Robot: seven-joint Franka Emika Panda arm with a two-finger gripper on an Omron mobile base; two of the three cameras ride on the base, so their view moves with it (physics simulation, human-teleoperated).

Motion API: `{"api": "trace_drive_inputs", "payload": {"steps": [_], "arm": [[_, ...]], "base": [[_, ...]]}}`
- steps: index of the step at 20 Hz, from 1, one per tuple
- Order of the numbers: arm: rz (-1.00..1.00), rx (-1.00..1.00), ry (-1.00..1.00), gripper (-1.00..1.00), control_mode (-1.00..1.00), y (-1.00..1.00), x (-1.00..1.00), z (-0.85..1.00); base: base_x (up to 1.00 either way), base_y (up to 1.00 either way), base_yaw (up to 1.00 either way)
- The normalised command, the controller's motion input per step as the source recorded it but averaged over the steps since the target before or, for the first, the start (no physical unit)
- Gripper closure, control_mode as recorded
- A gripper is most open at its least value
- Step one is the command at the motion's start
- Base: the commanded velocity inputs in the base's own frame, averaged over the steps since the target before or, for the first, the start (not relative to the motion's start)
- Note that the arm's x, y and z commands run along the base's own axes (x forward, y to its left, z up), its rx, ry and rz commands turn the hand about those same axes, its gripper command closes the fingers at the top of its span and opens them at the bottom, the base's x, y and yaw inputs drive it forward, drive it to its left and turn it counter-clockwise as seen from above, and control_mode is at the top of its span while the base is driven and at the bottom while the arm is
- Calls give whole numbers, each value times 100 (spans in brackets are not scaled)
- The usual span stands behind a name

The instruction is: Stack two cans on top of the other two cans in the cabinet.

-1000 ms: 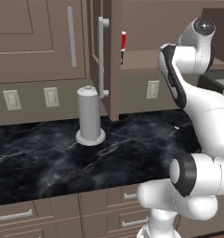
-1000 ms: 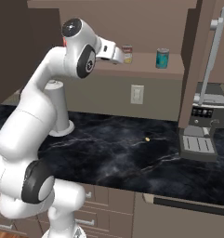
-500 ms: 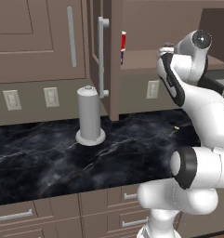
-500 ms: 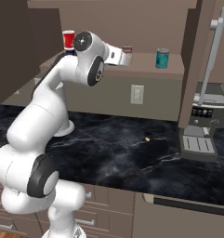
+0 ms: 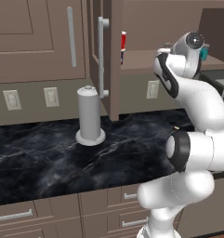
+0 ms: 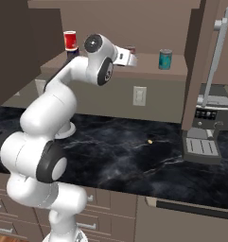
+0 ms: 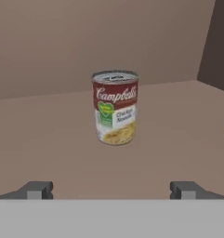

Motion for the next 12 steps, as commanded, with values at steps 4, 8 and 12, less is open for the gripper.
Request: {"api": "trace_drive_inputs", "payload": {"steps": [4,8,12], "arm": [[0,0,3,-100,-100,-19,29,0],[0,0,0,-100,-100,-13,36,0],[0,0,0,-100,-100,-5,34,0]], "base": [[0,0,0],[0,0,0],[0,0,0]]}}
